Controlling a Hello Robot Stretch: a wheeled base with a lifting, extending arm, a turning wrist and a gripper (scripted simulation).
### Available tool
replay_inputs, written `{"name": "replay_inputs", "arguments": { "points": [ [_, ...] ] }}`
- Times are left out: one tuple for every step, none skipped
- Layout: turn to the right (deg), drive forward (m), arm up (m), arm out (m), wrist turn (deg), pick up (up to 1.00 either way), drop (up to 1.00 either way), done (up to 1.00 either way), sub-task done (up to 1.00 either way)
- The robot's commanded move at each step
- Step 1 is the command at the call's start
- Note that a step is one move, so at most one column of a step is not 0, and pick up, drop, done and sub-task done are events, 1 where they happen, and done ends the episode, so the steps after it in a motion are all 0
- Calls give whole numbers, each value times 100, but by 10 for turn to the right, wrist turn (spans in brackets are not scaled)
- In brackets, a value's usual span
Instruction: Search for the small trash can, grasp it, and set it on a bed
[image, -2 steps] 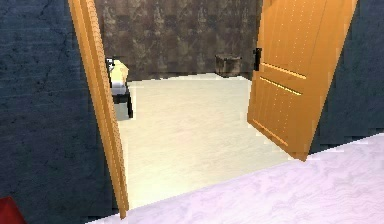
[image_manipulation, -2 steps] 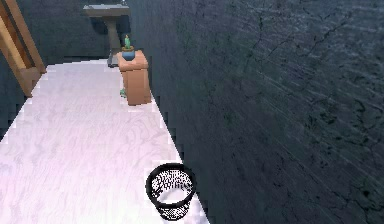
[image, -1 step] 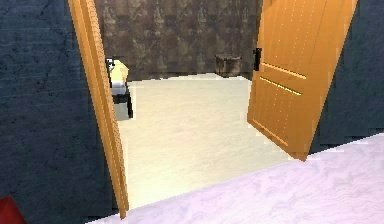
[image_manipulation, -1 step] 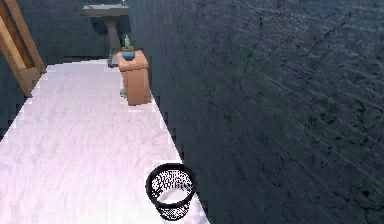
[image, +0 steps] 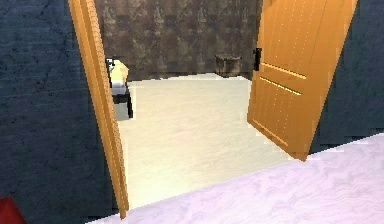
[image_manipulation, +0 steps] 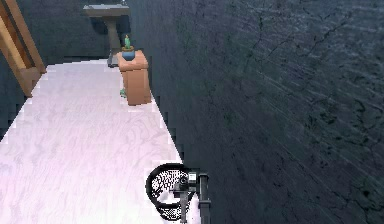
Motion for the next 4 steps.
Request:
{"name": "replay_inputs", "arguments": {
  "points": [
    [0,0,0,0,450,0,0,0,0],
    [0,0,0,0,450,0,0,0,0],
    [0,0,0,0,450,0,0,0,0],
    [0,0,0,0,120,0,0,0,0]
  ]
}}
